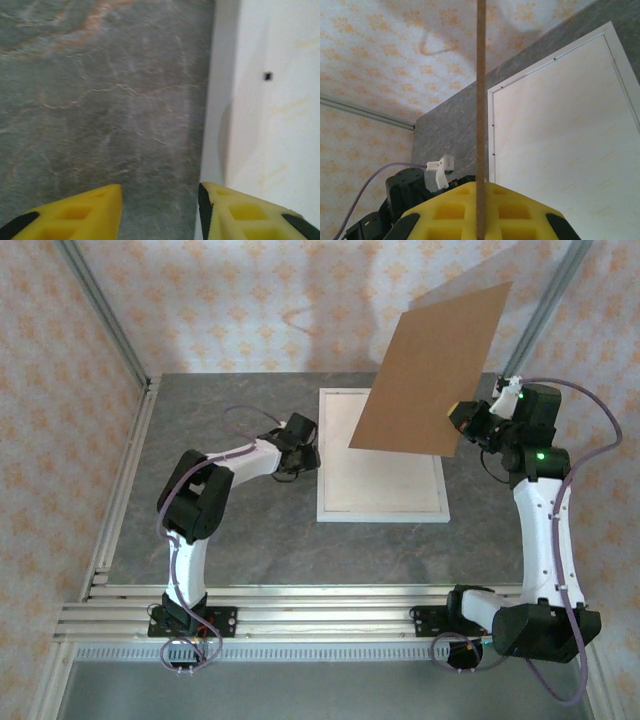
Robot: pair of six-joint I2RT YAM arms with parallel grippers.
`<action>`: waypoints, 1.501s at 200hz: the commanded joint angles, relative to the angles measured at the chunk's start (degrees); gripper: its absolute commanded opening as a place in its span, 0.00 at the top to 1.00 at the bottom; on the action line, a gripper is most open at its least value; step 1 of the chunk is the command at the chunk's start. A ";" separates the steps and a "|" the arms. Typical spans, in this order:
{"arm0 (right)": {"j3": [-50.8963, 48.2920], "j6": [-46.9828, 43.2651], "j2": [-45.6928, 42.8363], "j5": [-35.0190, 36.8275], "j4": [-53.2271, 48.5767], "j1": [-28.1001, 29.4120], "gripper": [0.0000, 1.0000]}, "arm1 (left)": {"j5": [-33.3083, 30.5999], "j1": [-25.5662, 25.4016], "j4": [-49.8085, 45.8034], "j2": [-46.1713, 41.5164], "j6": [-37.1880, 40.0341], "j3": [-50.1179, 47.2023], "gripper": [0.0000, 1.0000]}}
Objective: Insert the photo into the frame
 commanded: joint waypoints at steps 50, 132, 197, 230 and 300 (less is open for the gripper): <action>-0.10 -0.34 -1.68 -1.27 7.29 -0.10 1.00 | 3.38 -2.47 -1.70 3.05 0.33 6.45 0.34; -1.42 -0.86 -1.86 -1.77 7.79 -0.10 1.00 | 0.63 -2.81 -3.39 5.65 1.03 6.57 0.55; -3.91 2.10 -0.17 -6.59 12.92 0.54 1.00 | 0.83 1.46 -0.42 -0.90 0.83 -3.02 0.72; -4.76 2.50 1.56 -7.64 15.51 4.01 1.00 | 0.49 4.30 0.29 -6.21 1.56 -8.68 0.72; -11.86 9.27 4.78 -11.39 25.98 9.39 1.00 | 8.03 13.79 -0.67 -18.58 3.12 -14.16 0.52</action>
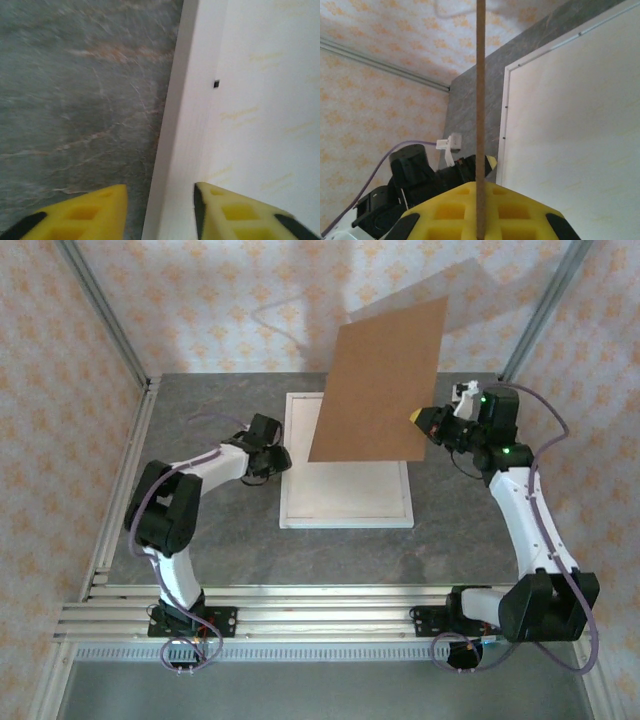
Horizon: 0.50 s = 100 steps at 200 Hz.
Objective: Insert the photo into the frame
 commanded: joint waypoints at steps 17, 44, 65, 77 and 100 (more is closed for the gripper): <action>-5.46 4.63 -0.01 -4.06 13.57 2.08 1.00 | 5.44 7.63 -1.16 -9.32 1.70 -3.19 0.45; -9.40 5.21 1.44 -5.47 17.35 4.78 1.00 | 7.78 9.80 3.63 -11.62 -0.63 -6.38 0.36; -11.75 6.24 2.32 -6.58 20.90 6.02 1.00 | 12.28 9.89 10.44 -10.48 -4.44 -9.35 0.33; -12.48 5.98 2.75 -6.62 21.05 6.08 1.00 | 14.73 9.85 14.37 -9.31 -6.76 -11.09 0.33; -13.73 5.54 3.52 -7.53 21.04 6.08 1.00 | 16.45 9.74 19.69 -7.64 -9.81 -14.05 0.32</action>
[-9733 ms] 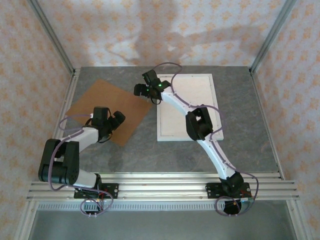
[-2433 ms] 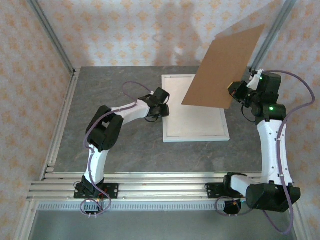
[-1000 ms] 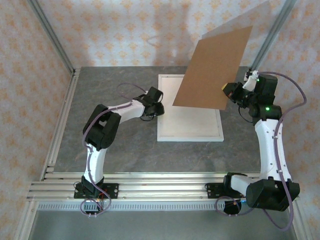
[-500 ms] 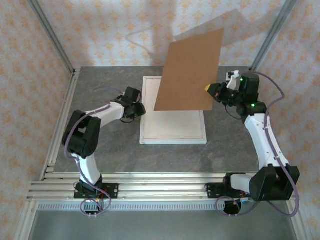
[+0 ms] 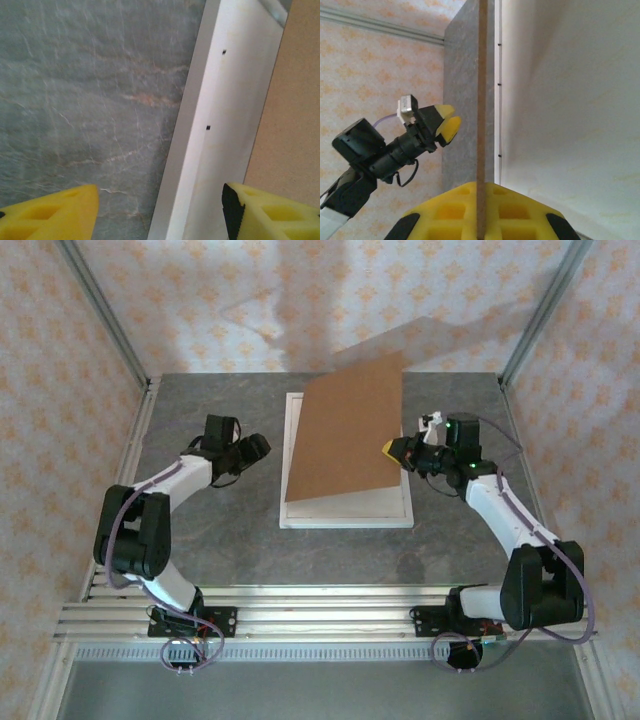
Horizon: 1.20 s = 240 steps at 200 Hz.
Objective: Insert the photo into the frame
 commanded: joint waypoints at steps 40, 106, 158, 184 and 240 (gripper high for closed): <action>-0.84 -5.77 0.99 -5.92 5.95 -0.15 1.00 | 4.73 -0.56 8.18 2.10 -3.30 -4.77 0.32; 3.23 -14.16 5.53 -6.17 -0.83 -0.98 1.00 | 4.53 -1.61 8.14 1.95 -2.70 -6.03 0.32; 5.43 -17.46 8.00 -7.46 -5.82 -3.24 1.00 | 4.09 -3.04 5.74 1.67 -1.50 -5.78 0.32; 2.98 -16.93 7.84 -7.08 -3.95 -3.23 1.00 | 3.84 -4.58 7.30 2.34 -2.74 -5.91 0.32; 0.30 -16.91 8.70 -8.05 -1.50 -2.79 1.00 | 3.92 -6.64 9.07 4.16 -4.50 -5.30 0.32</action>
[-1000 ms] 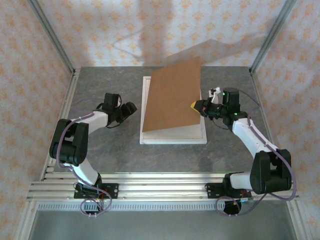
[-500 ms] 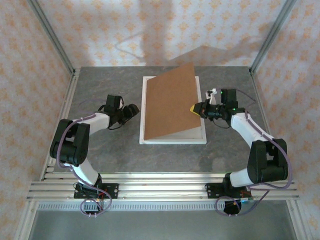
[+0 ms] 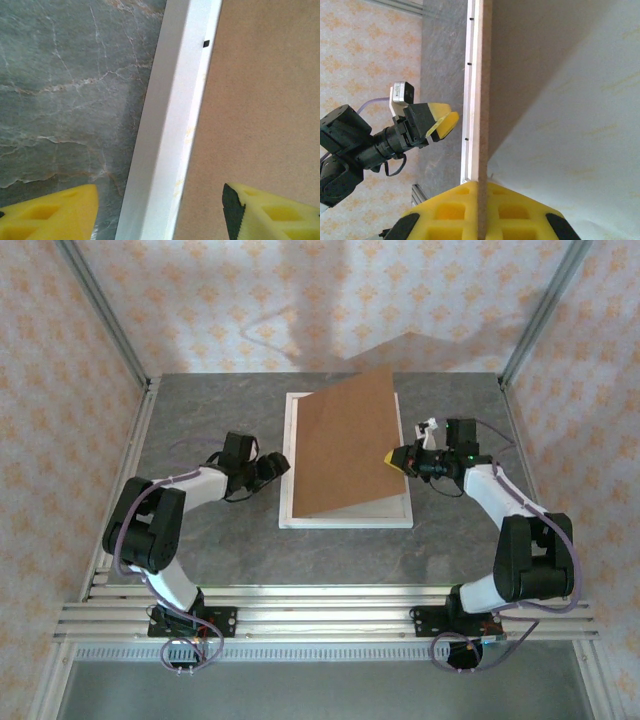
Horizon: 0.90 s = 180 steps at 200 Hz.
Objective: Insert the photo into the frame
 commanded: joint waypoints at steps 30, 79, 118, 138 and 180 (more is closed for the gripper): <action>-1.12 -2.35 1.78 -2.52 5.33 1.04 1.00 | -0.85 -2.24 2.54 1.79 -1.95 0.21 0.34; -1.64 -1.05 5.65 -2.84 8.66 2.59 1.00 | -0.70 -3.88 4.70 2.87 -3.65 -0.90 0.34; -2.06 -0.03 7.39 -0.85 8.34 2.69 1.00 | -0.50 -4.60 5.45 2.50 -4.71 -1.24 0.34; -2.91 1.13 7.56 3.56 7.73 2.90 1.00 | -0.52 -5.09 6.26 2.40 -5.35 -1.29 0.34; -3.53 1.11 9.57 11.40 6.18 3.30 0.99 | -0.47 -5.71 7.61 2.75 -6.04 -1.24 0.34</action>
